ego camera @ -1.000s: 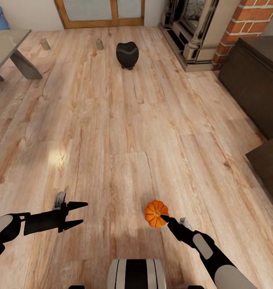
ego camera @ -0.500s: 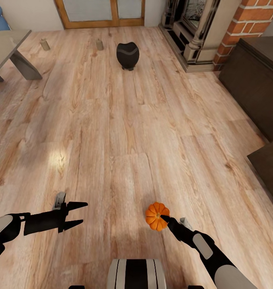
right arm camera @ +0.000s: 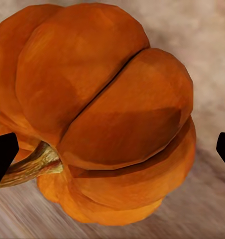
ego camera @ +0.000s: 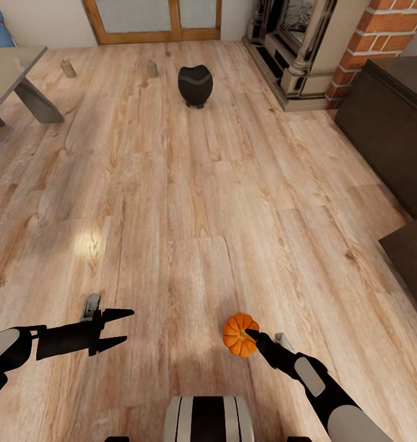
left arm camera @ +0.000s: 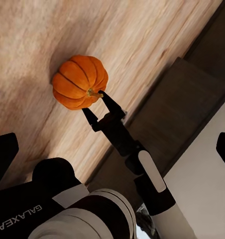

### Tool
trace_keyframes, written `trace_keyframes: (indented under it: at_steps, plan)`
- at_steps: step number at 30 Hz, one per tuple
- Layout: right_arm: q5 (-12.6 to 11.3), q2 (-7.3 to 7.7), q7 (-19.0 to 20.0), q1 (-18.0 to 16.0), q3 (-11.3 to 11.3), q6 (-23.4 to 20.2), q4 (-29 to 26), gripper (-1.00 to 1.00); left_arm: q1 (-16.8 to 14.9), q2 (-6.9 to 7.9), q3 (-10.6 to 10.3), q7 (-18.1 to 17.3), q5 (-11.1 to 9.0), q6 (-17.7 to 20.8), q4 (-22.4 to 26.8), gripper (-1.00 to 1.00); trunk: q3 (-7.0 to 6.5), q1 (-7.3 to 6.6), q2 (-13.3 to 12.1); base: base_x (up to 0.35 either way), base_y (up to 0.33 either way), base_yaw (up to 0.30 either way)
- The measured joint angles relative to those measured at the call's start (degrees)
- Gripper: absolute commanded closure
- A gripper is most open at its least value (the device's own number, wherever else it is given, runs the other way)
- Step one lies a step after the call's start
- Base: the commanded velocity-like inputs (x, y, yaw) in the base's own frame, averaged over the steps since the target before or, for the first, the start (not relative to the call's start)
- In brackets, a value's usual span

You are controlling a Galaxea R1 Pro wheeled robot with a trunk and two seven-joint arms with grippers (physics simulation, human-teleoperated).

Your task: Place each of the two pumpkins and all three candles from the living room inside a cabinet in the living room (use any cabinet), then make sure every cabinet is closed, and position the cauldron so it is next to a table in the living room.

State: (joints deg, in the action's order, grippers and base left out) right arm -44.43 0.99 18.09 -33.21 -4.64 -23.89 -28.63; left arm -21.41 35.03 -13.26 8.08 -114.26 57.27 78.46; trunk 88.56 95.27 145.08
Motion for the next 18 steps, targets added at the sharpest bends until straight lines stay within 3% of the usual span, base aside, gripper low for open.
trace_keyframes:
  at_steps: [10,18]
  plan:
    - [0.0,0.0,0.0,0.0,-0.06,0.0,0.0,-1.0,0.0,0.0,-0.03,0.0,0.0,0.0,0.09,-1.0,0.0,0.0,0.0,0.001,0.0,0.0]
    - [-0.59,0.0,0.1,-0.01,-0.01,-0.1,-0.06,-1.0,0.01,0.0,-0.11,0.0,0.02,0.0,0.09,-1.0,0.88,0.1,0.05,0.0,0.0,0.0]
